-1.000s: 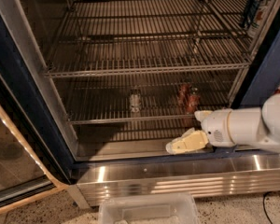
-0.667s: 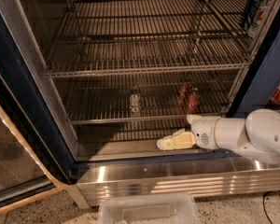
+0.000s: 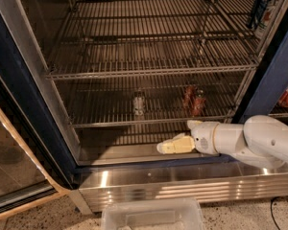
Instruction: Pick coke can from bottom shelf of fridge
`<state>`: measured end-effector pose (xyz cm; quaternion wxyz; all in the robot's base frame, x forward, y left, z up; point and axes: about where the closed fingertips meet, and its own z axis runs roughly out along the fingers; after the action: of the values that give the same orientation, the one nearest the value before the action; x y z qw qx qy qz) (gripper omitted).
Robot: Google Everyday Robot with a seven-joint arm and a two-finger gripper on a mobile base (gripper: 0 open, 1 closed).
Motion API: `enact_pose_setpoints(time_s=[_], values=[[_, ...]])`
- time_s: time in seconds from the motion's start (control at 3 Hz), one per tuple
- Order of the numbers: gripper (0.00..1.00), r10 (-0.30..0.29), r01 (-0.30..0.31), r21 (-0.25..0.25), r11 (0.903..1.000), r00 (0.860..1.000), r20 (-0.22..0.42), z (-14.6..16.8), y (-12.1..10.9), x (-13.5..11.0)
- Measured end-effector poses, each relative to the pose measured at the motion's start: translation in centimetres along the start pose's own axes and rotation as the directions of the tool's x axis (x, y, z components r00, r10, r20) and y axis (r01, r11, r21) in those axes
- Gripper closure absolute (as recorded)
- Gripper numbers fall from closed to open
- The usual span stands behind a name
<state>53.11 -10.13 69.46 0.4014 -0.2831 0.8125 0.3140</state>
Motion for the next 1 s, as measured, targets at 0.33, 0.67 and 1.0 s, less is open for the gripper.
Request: enact_pose_setpoints(time_s=[0.33,0.67,1.0], values=[[0.00,0.040,-0.041,0.015,0.9990,0.998,0.045,1.5,-0.1,2.7],[0.00,0.060,-0.068,0.063,0.9957,0.991,0.119,2.6,-1.2,4.8],[0.00,0.075,-0.089,0.054,0.9946,0.973,0.220,3.8,-3.4,6.0]])
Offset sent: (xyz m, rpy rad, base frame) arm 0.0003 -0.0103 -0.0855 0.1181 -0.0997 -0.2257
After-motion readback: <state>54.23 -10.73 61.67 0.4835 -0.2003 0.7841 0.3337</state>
